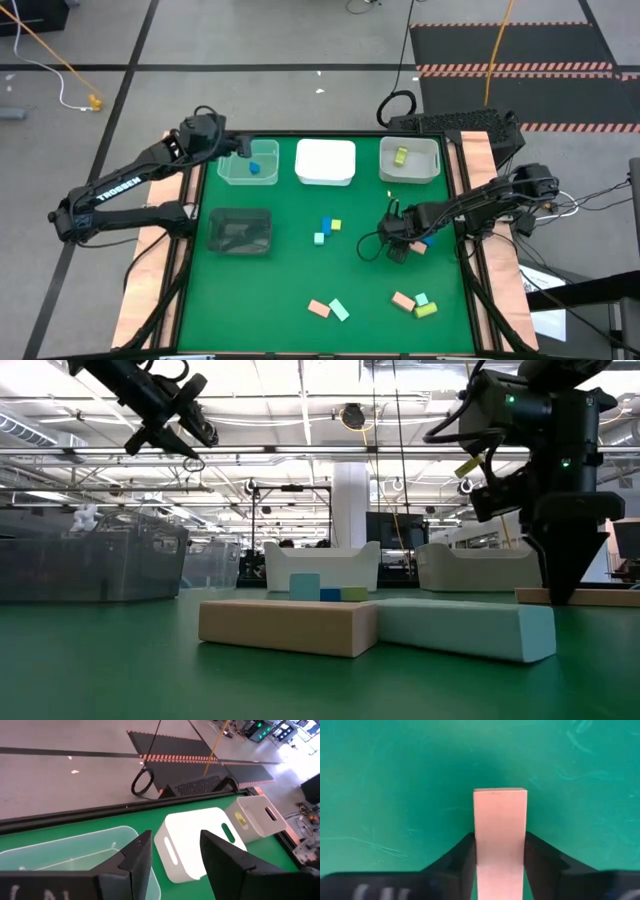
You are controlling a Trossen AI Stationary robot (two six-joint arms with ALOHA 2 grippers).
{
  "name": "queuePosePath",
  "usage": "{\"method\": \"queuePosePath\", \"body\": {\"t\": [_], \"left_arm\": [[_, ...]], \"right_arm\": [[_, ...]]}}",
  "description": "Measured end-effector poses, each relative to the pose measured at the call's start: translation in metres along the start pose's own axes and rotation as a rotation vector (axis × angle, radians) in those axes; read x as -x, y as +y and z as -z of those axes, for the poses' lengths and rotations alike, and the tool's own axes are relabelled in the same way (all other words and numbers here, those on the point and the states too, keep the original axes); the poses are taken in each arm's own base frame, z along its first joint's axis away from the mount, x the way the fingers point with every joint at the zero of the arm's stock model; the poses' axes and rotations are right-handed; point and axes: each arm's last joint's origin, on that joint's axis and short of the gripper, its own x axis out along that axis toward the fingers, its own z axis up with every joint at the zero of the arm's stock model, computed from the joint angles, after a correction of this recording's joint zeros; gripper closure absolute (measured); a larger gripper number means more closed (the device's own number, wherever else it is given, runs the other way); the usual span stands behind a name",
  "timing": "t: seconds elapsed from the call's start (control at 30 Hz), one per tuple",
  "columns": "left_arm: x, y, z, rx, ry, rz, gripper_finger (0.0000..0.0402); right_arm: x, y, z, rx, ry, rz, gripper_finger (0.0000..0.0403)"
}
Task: Sort & place blocks by color
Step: Put the light brown block into the black bin
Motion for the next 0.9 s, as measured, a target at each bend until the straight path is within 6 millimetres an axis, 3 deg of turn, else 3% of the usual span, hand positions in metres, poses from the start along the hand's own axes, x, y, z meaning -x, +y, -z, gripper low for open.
{"method": "queuePosePath", "body": {"t": [0.07, 0.23, 0.4, 0.53, 0.7, 0.9], "left_arm": [[0.000, -0.002, 0.001, -0.002, 0.007, 0.010, 0.0236], [0.002, -0.008, 0.006, 0.026, 0.028, 0.044, 0.0236], [0.002, -0.017, 0.010, 0.034, 0.039, 0.089, 0.0236], [0.004, -0.028, 0.009, -0.095, -0.006, 0.168, 0.0236], [0.007, -0.048, 0.006, -0.355, -0.131, 0.292, 0.0236], [-0.001, -0.074, 0.006, -0.492, -0.284, 0.407, 0.0236]], "right_arm": [[0.000, 0.000, 0.000, -0.012, -0.001, 0.001, 0.0294], [0.002, -0.001, 0.000, -0.068, -0.010, -0.004, 0.0294], [0.020, -0.007, -0.005, -0.176, -0.127, -0.076, 0.0294], [0.049, -0.017, -0.018, -0.279, -0.369, -0.187, 0.0294], [0.094, -0.035, -0.045, -0.406, -0.833, -0.315, 0.0294], [0.138, -0.053, -0.078, -0.479, -1.365, -0.392, 0.0294]]}}
